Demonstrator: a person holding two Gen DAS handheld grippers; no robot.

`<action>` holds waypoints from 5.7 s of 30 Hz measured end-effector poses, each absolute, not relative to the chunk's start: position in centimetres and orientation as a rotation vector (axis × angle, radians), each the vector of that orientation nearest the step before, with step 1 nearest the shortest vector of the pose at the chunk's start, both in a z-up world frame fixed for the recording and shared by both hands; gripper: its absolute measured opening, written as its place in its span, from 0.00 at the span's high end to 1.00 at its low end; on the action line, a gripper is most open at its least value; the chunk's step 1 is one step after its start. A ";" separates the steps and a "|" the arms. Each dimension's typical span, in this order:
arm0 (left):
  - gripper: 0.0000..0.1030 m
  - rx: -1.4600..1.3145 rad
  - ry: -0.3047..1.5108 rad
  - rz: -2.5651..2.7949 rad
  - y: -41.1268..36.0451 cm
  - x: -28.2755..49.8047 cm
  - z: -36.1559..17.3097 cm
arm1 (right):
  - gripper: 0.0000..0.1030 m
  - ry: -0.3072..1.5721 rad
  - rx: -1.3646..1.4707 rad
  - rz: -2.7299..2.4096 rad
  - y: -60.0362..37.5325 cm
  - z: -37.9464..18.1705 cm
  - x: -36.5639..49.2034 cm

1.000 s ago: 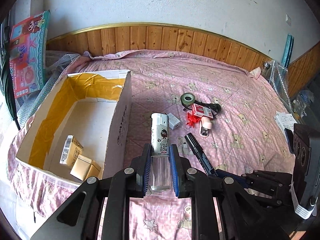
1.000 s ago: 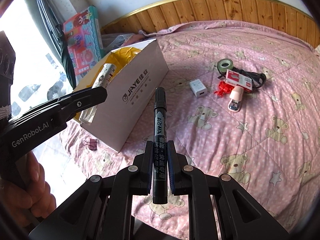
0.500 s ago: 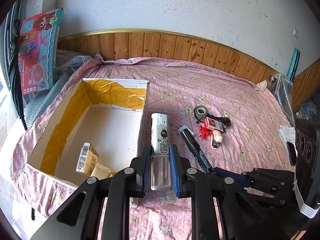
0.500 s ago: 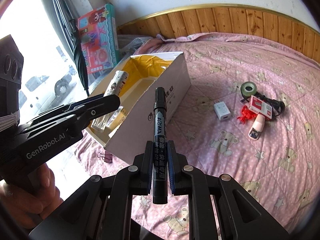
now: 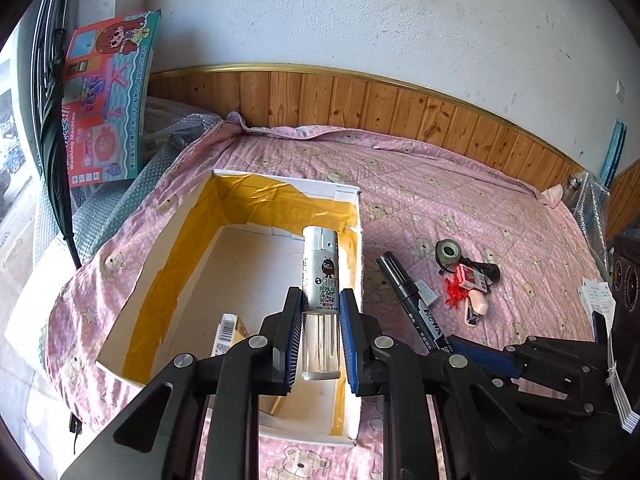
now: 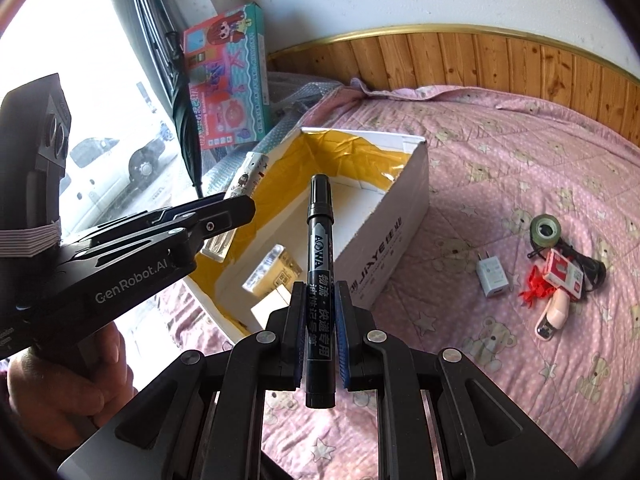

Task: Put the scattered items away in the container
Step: 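Carry the marker and glass bottle with both tools over the white box, then open both tools to drop the marker and bottle into the box, then withdraw both tools from the box toward the charger and staples, then grasp the white charger with the left tool while the right tool grasps the red staples box, then carry the charger and staples box with both tools over the white box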

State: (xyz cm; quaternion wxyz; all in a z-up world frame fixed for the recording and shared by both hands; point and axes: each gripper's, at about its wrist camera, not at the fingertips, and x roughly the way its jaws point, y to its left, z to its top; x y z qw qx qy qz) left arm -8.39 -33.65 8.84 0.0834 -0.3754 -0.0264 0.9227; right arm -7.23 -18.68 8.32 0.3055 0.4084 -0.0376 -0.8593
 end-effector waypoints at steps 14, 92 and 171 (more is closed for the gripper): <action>0.81 -1.292 -0.097 2.722 -37.3 -13.8 6.9 | 0.86 -0.177 1.097 -2.183 -23.2 8.6 -12.2; 0.32 -1.461 -0.096 2.373 -15.2 -16.6 -3.7 | 0.62 -0.898 1.318 -2.454 5.7 -5.1 -17.6; 0.67 -1.329 -0.115 2.495 -18.7 -10.0 0.0 | 0.85 -0.481 1.333 -2.444 1.9 -2.2 -6.9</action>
